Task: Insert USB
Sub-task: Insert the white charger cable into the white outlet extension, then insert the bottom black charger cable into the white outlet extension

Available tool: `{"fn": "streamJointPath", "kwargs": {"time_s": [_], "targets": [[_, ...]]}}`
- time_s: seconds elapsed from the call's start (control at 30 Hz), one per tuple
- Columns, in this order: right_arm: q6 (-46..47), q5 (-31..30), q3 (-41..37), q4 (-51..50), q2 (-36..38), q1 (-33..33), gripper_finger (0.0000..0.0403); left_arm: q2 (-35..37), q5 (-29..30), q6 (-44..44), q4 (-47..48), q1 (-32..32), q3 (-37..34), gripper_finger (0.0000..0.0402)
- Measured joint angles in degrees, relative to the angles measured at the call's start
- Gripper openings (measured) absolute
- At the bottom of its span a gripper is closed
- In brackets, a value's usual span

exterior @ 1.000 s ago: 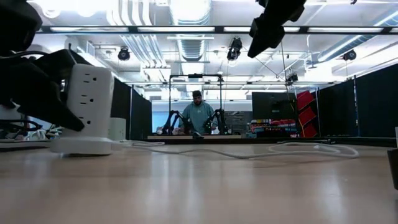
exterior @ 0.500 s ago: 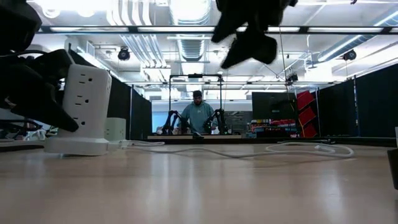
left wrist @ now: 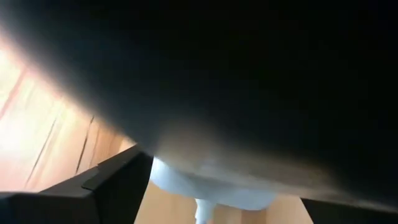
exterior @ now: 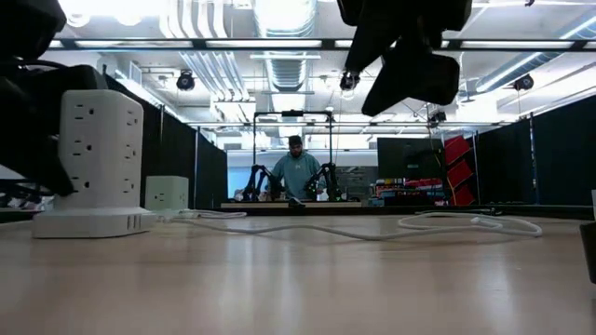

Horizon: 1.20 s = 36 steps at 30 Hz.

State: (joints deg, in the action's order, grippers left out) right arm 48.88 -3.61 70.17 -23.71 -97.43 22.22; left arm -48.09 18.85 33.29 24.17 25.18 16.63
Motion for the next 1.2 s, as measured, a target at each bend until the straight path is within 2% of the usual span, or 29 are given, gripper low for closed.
{"fn": "streamJointPath", "kwargs": {"time_s": [0.2, 0.43, 0.57, 0.63, 0.77, 0.93, 1.07, 1.2], "targets": [[-4.65, -0.01, 0.0, 0.05, 0.66, -0.11, 0.0199, -0.89, -1.66, 5.37, 3.16, -0.01, 1.37, 0.0342], [-11.95, -0.66, 0.0, -0.02, 0.68, -0.25, 0.02, -1.58, -3.64, 8.89, 23.72, -0.03, 10.49, 0.0328], [-14.55, -1.6, 0.0, -0.02, 0.68, -0.25, 0.02, -2.53, -7.88, 15.06, 28.59, -0.05, 15.09, 0.032], [-15.99, -2.38, 0.0, -0.01, 0.68, -0.25, 0.0201, -3.37, -13.69, 19.01, 28.26, 0.01, 16.47, 0.0315], [-18.21, -2.94, 0.0, -0.2, 0.7, -0.25, 0.0199, -7.04, -28.87, 29.48, 27.5, 2.07, 18.24, 0.0313], [-19.6, -3.06, -0.33, -1.74, 0.76, -0.25, 0.0201, -14.03, -41.63, 43.33, 25.43, 10.41, 20.03, 0.0312], [-20.33, -3.04, -1.38, -3.21, 0.76, -0.22, 0.0199, -19.92, -45.99, 55.2, 14.93, 17.99, 20.04, 0.0312], [-21.63, -3.04, -2.9, -3.16, 0.76, -0.11, 0.0201, -26.6, -44.82, 61.36, 5.2, 24.9, 20.73, 0.0312]]}}
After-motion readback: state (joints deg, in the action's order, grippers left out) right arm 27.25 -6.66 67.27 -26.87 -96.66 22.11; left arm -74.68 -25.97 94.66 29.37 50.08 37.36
